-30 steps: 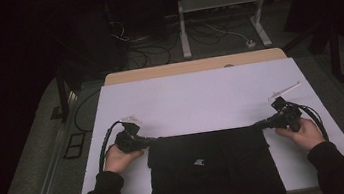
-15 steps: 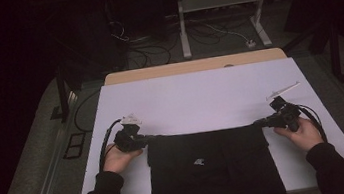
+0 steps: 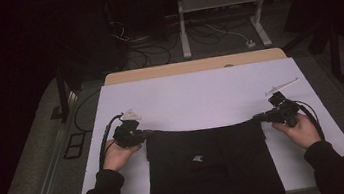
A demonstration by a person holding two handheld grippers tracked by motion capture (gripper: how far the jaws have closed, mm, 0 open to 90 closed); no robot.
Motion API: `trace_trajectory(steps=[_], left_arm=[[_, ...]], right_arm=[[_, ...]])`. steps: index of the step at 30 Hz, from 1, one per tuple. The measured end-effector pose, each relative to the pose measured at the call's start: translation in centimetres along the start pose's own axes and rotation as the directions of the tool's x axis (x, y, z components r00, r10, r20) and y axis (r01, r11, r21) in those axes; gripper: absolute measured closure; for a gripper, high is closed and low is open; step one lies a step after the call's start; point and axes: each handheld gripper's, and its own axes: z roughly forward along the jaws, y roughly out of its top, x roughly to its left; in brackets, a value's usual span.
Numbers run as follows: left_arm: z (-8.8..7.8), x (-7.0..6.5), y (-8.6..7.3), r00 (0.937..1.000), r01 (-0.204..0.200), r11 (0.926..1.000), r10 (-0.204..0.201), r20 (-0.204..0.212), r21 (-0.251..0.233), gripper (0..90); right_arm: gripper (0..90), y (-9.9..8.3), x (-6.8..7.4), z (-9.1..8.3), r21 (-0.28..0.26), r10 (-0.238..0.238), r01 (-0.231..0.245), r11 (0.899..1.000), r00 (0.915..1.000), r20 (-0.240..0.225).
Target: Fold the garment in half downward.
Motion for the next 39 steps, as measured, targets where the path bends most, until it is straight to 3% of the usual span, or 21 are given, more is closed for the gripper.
trace_trajectory(steps=[12,21,32,39], left_arm=[[-0.4,0.9,1.9,0.9994,0.005,1.0000,-0.005,-0.036,-0.002,85.9],[-0.2,2.2,3.1,0.9973,0.038,0.9992,-0.038,-0.063,-0.010,85.8],[-0.5,3.2,4.0,0.9954,0.076,0.9964,-0.078,-0.054,-0.036,85.8],[-0.9,3.4,5.1,0.9960,0.054,0.9980,-0.056,-0.070,-0.033,85.8]], right_arm=[[87.1,1.8,-0.4,-0.3,-0.022,-0.004,0.005,1.000,0.9998,0.021],[87.1,4.5,-0.9,-0.3,-0.024,0.002,-0.001,1.000,0.9997,0.026],[87.1,6.0,-2.0,-0.5,-0.035,0.028,-0.028,0.999,0.9996,0.009],[87.1,7.1,-2.0,-0.9,-0.040,0.017,-0.016,0.999,0.9997,0.020]])
